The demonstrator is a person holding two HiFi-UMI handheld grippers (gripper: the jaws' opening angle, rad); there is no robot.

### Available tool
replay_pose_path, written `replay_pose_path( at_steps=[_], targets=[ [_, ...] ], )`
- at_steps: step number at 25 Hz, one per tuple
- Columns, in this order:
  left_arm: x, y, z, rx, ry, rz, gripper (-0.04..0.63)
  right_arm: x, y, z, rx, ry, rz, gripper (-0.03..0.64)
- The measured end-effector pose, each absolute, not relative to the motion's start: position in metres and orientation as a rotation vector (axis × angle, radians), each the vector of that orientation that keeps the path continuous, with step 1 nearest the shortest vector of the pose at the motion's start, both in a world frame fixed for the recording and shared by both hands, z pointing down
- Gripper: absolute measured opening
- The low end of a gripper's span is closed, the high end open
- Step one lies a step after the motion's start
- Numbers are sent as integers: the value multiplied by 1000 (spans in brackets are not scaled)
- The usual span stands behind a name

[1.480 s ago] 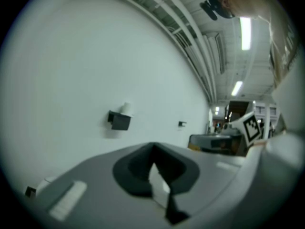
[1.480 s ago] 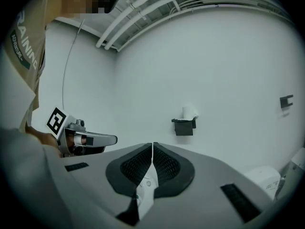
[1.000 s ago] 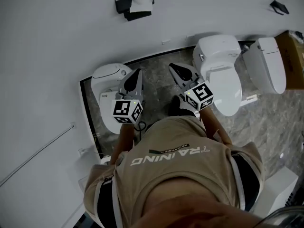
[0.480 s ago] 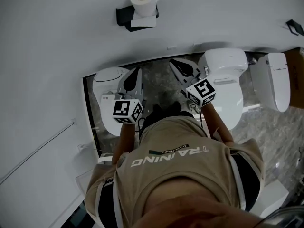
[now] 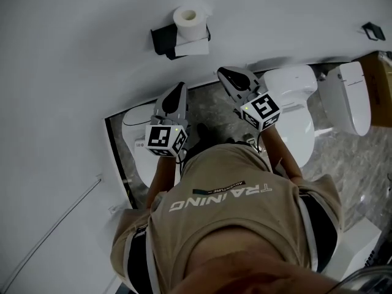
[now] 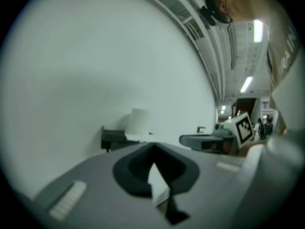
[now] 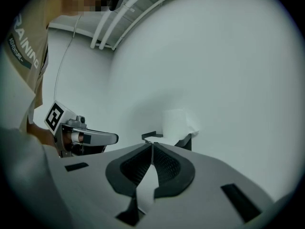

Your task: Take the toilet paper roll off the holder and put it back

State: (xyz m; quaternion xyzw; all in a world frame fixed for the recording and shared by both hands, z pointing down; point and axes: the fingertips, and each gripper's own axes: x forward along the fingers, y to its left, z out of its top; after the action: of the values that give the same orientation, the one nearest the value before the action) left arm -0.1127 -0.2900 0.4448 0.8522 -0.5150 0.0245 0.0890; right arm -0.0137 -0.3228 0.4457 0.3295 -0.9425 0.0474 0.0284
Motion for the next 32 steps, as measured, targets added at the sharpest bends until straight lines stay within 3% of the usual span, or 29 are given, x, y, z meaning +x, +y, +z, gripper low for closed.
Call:
replay_pose_path(
  at_steps=[11,12,16,19,32],
  targets=[
    [-146,-348,437,2638,-1368,26,0,-35,-395,417,1208,-2860,100,18],
    [-149,-352,436,2639,-1367,22,0,-36,-400,414,1209,-2857,95,32],
    [-152,-361,433,2637,-1371,10,0,-43,-420,407,1175,-2852,78,239],
    [-151,-367,433,2621,-1396,15,0,-46,-438,410,1156,-2826,88,298],
    [-162,-383,420,2535,-1587,3,0,-91,-475,415,884,-2846,144,345]
  ],
)
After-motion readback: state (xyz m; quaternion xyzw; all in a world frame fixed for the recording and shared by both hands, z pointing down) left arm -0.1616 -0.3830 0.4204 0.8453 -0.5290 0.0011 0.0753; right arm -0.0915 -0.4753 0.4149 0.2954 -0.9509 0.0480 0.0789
